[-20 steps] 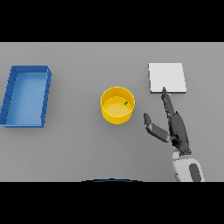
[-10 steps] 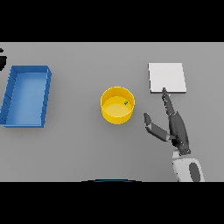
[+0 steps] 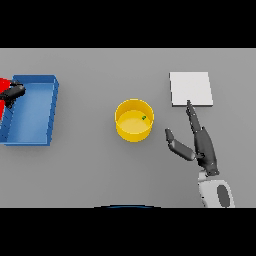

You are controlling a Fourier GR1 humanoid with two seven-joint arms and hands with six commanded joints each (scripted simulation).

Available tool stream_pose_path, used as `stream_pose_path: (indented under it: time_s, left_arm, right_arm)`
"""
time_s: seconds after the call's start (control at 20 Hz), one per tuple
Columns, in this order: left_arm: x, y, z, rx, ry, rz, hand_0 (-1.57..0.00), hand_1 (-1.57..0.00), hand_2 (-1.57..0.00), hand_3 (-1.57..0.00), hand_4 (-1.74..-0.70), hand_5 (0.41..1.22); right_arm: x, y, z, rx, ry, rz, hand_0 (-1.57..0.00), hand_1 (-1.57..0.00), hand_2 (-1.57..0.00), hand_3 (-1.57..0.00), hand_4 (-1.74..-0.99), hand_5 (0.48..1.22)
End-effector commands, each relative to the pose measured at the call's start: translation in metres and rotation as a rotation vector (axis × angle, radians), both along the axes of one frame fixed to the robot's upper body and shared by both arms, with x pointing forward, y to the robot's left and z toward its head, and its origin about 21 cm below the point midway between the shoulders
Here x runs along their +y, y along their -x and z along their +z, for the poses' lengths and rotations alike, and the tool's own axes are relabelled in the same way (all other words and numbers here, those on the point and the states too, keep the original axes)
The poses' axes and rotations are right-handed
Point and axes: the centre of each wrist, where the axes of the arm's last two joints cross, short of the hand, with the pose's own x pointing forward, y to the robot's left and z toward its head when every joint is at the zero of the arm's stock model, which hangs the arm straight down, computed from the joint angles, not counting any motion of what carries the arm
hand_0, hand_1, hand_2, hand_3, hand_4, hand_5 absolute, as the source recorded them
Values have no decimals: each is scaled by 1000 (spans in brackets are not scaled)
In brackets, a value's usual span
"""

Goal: Pick up the red beaker and tilt it to pour out 1 green nut into yellow bowl. Pick up the yellow bowl and place it on the metallic measuring scale.

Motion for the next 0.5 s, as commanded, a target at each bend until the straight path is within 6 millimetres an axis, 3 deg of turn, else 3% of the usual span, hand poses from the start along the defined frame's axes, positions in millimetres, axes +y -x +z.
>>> stream_pose_path:
  time_s: [0.0,0.1,0.2,0.3,0.45]
  left_arm:
    - [2,5,1,2,-13,-57,-1495,-1380,-1311,-1098,-1155,740]
    - [10,11,5,25,24,-135,-1003,-883,-839,-707,-933,697]
    - [8,13,5,61,33,-168,-641,-565,-536,-452,-823,667]
    - [7,13,2,90,-30,-198,-410,-361,-343,-289,-762,651]
    - [9,9,-8,78,-57,-181,-209,-184,-175,-147,-729,647]
  right_arm:
    - [8,-3,0,4,-2,6,1,1,1,1,-1159,669]
    - [5,-1,2,-15,-1,6,1,1,1,1,-1162,671]
    - [2,-4,3,-10,-5,5,1,1,1,1,-1151,677]
    - [3,-5,2,-7,-11,14,1,1,1,1,-1145,685]
    - [4,-2,4,-15,6,16,1,1,1,1,-1160,688]
